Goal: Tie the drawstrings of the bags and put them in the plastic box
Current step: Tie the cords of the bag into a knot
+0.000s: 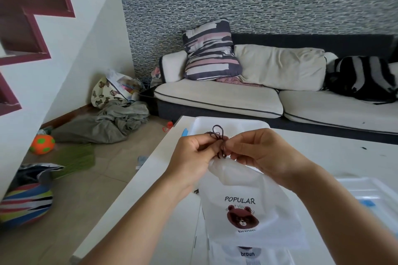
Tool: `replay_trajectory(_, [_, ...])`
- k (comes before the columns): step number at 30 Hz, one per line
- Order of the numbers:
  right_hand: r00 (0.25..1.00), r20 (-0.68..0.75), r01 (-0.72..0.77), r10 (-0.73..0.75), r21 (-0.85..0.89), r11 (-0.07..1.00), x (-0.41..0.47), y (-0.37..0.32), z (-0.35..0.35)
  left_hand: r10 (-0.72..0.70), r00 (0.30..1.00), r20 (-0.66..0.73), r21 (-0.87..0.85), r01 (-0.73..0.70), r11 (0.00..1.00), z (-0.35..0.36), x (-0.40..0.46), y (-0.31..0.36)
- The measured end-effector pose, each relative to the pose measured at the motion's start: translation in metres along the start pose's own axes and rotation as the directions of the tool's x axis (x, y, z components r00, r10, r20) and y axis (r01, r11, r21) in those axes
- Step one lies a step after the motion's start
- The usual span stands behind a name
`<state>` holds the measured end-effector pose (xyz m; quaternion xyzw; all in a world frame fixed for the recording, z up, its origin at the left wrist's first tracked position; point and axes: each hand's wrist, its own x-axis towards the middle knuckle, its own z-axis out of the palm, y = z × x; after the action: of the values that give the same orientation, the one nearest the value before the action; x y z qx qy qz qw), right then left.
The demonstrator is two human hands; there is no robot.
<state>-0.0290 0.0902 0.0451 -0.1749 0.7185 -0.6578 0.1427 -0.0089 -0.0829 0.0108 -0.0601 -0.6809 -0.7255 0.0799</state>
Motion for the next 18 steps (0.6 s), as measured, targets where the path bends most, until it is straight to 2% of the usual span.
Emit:
replay_trajectory(5, [0.99, -0.138, -0.014, 0.018, 0.03, 0.999, 0.0003, 0.0039, 0.0053, 0.042, 0.999, -0.025, -0.002, -0.042, 0.999, 0.0012, 0.0008, 0.0016])
replay_trajectory(10, [0.991, -0.122, -0.059, 0.063, 0.032, 0.998, 0.0017, 0.0062, 0.008, 0.069, 0.996, -0.049, 0.026, -0.068, 0.997, 0.0031, 0.0002, 0.0023])
replay_trajectory(18, [0.987, -0.14, -0.098, 0.077, -0.145, 0.985, 0.0011, -0.0002, 0.0043, 0.169, 0.982, -0.083, 0.156, -0.154, 0.976, 0.0038, 0.0002, 0.0028])
